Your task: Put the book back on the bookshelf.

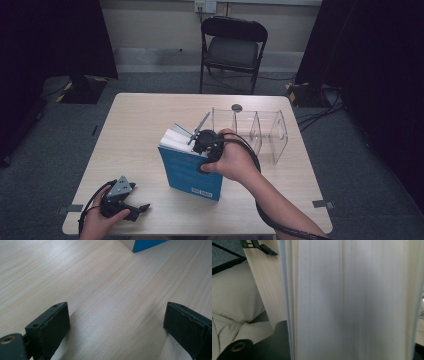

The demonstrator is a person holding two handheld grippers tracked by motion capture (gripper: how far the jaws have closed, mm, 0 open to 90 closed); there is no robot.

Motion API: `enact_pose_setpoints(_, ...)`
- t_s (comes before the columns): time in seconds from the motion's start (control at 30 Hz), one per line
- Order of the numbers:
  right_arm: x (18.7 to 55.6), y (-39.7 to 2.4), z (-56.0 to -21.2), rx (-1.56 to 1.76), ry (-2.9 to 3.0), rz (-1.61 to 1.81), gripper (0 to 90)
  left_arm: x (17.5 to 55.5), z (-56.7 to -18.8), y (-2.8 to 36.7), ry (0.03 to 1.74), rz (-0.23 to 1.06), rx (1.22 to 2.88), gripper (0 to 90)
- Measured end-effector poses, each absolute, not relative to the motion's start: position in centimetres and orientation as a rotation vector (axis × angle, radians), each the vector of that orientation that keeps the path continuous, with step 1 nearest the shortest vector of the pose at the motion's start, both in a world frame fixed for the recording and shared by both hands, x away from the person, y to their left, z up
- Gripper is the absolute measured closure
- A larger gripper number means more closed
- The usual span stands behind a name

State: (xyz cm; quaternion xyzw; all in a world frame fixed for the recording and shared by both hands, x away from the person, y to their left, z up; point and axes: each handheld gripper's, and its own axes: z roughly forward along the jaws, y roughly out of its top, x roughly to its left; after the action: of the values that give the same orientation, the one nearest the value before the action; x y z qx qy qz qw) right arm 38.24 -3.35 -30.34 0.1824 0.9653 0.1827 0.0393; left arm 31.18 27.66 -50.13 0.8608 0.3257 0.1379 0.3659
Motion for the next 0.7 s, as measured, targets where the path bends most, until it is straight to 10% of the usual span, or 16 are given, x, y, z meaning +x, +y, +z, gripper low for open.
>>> enact_pose_setpoints(0.7,37.79,-3.34,-30.27,0.668,2.93,0.561,61.3,31.18,-50.13,27.65,0.838,0.355,2.212,6.1)
